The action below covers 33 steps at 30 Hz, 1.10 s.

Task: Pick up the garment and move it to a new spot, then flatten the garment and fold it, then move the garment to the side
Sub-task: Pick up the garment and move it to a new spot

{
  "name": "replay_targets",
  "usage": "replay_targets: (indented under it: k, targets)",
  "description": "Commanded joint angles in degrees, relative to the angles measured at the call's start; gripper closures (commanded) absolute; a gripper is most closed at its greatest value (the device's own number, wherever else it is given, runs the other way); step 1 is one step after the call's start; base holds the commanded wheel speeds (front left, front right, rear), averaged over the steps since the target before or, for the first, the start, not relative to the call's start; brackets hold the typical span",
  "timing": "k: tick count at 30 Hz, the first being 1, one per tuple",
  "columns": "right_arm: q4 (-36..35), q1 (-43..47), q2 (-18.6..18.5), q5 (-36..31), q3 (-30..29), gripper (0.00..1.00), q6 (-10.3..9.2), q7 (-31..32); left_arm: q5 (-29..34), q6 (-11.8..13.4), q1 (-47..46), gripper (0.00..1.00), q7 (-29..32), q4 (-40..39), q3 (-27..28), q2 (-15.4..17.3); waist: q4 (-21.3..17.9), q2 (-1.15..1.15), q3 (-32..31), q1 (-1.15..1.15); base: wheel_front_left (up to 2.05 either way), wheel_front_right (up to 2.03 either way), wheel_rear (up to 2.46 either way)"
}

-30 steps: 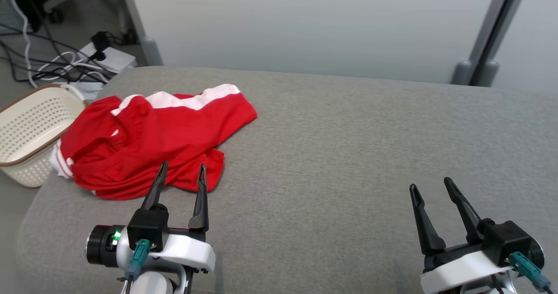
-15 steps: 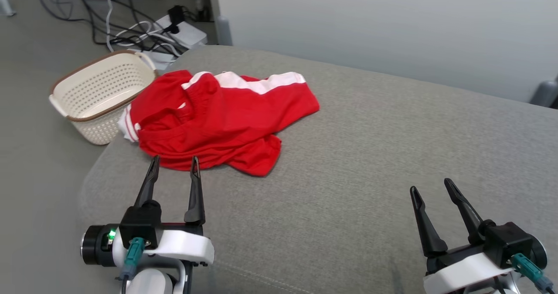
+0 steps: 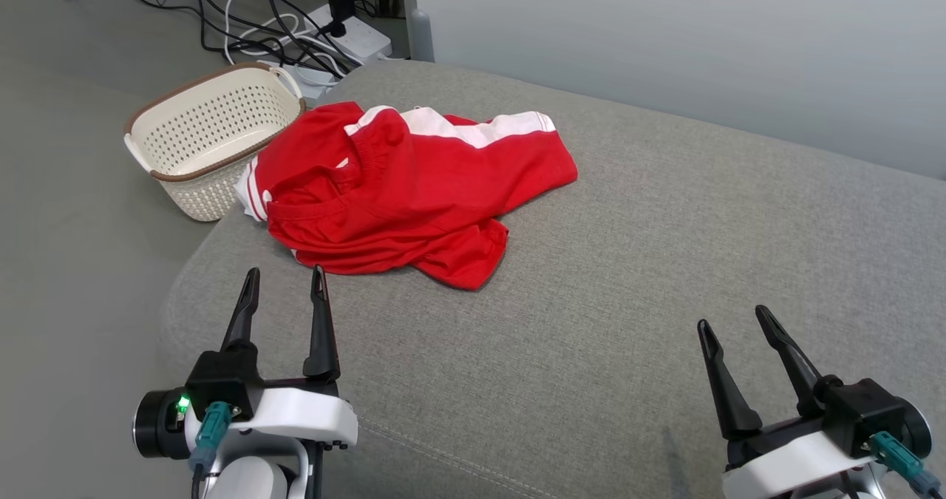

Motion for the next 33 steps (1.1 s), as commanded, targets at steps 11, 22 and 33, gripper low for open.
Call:
replay_targets:
  k: [11, 22, 33]
  targets:
    - [-0.4, -4.2, -3.3, 2.4, 3.1, 0.0, 0.08, -0.8, -8.4, 0.6, -9.3, 0.0, -0.3, 3.7, 1.8, 0.4, -4.4, 0.0, 5.3, 0.0, 0.0, 0.0, 0.0]
    - [-0.6, -9.1, -5.5, 4.4, 5.5, 0.0, 0.08, -0.8, -14.0, 0.0, -23.6, 0.0, -0.3, 18.7, 5.2, 0.4, -10.7, 0.0, 13.3, 0.0, 0.0, 0.0, 0.0]
    - [-0.7, -12.6, -6.3, 5.8, 7.4, 0.0, 0.08, -0.8, -11.7, 1.2, -36.1, 0.0, -0.3, 38.7, 9.4, 3.1, -16.8, 0.0, 19.1, 0.0, 0.0, 0.0, 0.0]
